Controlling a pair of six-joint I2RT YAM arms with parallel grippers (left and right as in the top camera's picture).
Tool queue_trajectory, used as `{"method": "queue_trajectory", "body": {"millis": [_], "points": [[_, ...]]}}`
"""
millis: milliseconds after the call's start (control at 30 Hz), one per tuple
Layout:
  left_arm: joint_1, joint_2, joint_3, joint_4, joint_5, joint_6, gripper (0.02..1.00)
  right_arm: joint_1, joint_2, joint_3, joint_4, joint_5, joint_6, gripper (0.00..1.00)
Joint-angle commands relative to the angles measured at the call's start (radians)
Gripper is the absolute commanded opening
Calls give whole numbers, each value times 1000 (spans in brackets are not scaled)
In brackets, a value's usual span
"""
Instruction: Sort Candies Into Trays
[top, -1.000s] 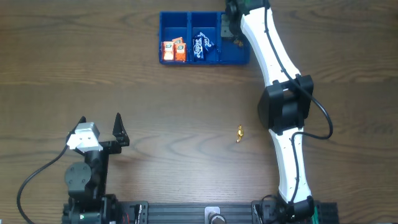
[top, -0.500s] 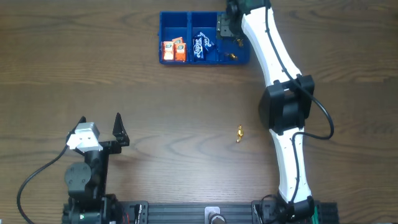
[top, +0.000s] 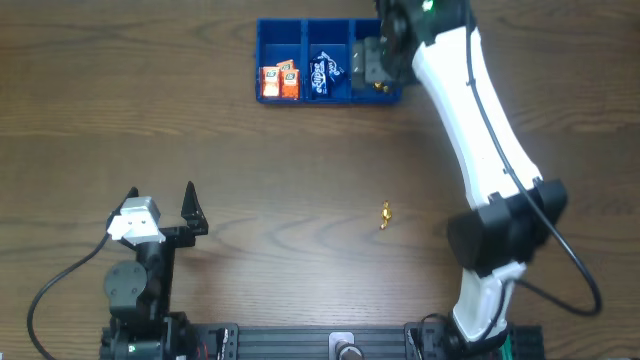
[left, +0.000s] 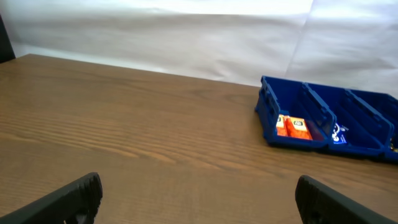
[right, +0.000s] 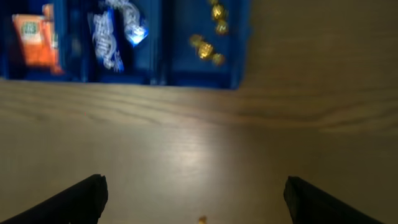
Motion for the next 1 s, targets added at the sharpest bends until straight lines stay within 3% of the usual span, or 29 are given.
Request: {"method": "queue_trajectory", "body": {"millis": [33,267,467,1000], "points": [[2,-4,-14,-42,13,14,996,54,-229,-395,111,2,73,943],[2,-4,-14,-42,13,14,998,106,-374,-852,206,-22,204,939],[2,-4,-14,-42,13,14,998,135,-370,-1084,404,-132,208,921],[2,-4,-14,-42,13,14,996,109,-250,-1120,480,-116,222,869]]}}
